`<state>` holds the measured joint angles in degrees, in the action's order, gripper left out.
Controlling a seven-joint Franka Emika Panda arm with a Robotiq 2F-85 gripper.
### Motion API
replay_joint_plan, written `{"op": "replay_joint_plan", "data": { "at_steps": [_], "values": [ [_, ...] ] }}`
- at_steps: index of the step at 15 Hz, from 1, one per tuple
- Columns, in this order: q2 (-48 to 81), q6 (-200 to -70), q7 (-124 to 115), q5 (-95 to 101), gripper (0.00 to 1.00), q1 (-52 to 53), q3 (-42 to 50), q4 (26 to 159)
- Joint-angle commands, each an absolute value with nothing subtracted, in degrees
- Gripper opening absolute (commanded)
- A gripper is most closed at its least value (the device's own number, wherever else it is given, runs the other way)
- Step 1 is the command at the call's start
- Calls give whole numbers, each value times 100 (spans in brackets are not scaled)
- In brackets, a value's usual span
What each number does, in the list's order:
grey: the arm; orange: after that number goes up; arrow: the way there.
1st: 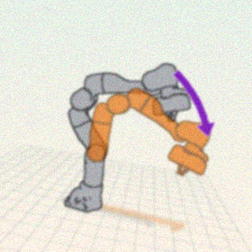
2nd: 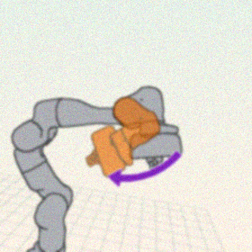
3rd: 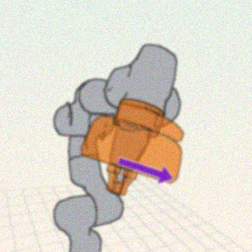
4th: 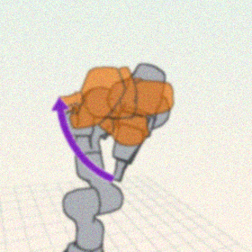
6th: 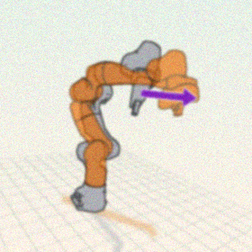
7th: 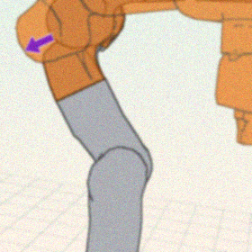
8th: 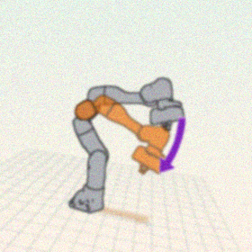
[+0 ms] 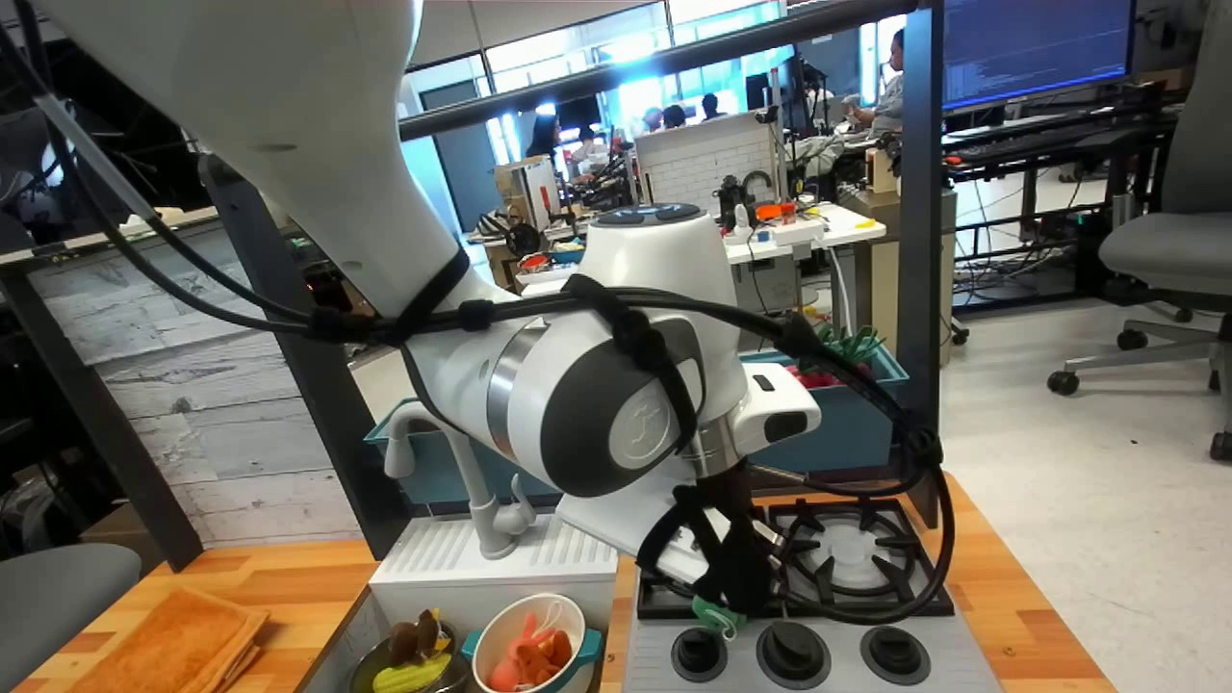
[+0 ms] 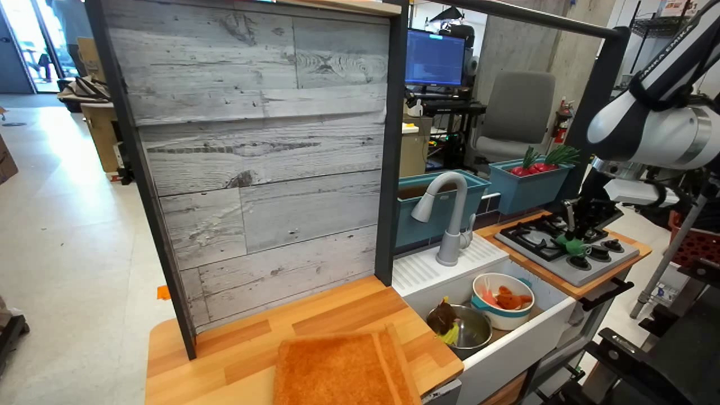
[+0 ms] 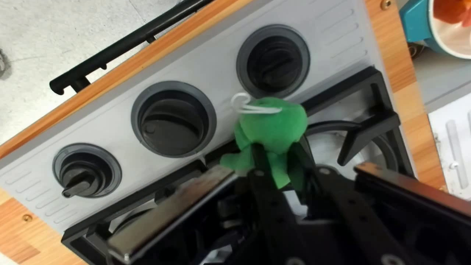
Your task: Put the plush toy from the counter into the sink, wipe the counter with the orange towel, and put the toys from the stove in the sink
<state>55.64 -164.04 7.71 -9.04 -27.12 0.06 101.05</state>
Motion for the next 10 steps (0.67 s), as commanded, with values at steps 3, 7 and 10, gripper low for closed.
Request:
{"op": "replay_joint_plan", "data": {
  "at_steps": [3, 7, 10],
  "values": [
    [5703, -16545, 783, -993, 12, -2805, -133, 9952],
    [5357, -16887, 1074, -996, 1, -2990, -529, 10350],
    [4790, -17541, 1824, -871, 0, -3609, -1502, 11197]
  ]
}}
